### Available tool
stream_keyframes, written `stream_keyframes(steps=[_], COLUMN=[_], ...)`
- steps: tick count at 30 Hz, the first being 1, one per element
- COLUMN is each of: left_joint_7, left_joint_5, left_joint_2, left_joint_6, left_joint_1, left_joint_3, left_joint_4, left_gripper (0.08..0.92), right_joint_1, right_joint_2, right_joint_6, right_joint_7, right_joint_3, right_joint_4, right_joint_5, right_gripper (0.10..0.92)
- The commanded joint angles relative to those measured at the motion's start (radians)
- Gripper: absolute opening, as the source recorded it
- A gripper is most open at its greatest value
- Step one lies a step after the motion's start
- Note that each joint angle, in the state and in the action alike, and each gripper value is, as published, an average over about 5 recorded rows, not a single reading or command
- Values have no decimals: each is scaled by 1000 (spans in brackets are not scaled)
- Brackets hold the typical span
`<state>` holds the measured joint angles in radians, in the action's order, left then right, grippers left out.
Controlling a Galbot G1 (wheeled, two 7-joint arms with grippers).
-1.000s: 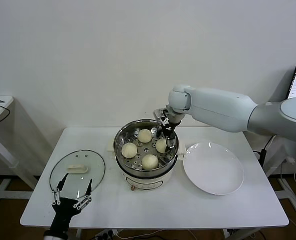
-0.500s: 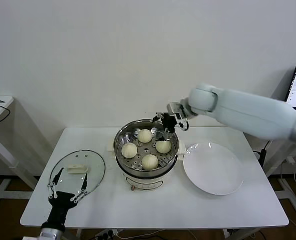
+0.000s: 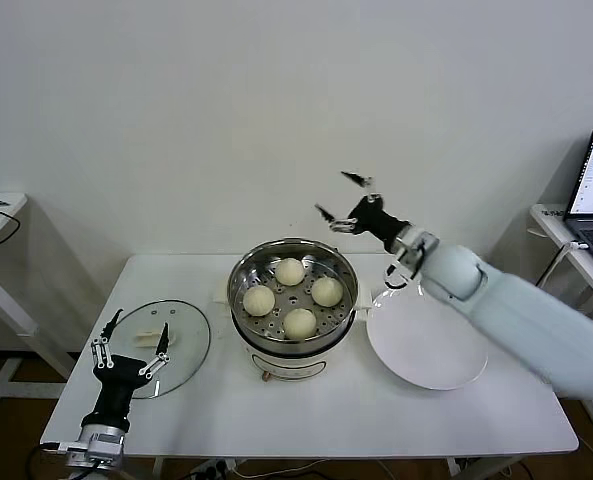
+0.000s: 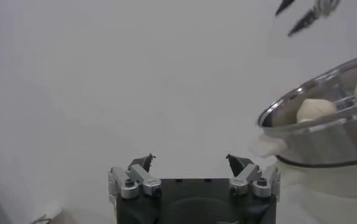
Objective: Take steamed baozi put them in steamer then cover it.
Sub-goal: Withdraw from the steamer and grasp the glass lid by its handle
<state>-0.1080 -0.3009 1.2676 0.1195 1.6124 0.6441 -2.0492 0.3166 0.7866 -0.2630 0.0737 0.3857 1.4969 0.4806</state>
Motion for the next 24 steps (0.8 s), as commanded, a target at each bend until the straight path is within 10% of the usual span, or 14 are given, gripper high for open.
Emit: stream_keyframes(steps=[1, 24], left_joint_7=[-25, -256], left_joint_5=[-211, -971], left_joint_2=[-7, -37], left_joint_6=[2, 122], left_joint_1=[-80, -200], left_joint_3=[1, 23], left_joint_4=[117, 570], left_gripper=[823, 823], right_joint_1=[708, 907], right_joint_2=[254, 519], right_joint_6=[-197, -235], right_joint_7=[197, 143], right_joint_3=[-823, -940], right_joint_4=[-28, -33], right_joint_5=[-116, -179], right_gripper=[823, 823])
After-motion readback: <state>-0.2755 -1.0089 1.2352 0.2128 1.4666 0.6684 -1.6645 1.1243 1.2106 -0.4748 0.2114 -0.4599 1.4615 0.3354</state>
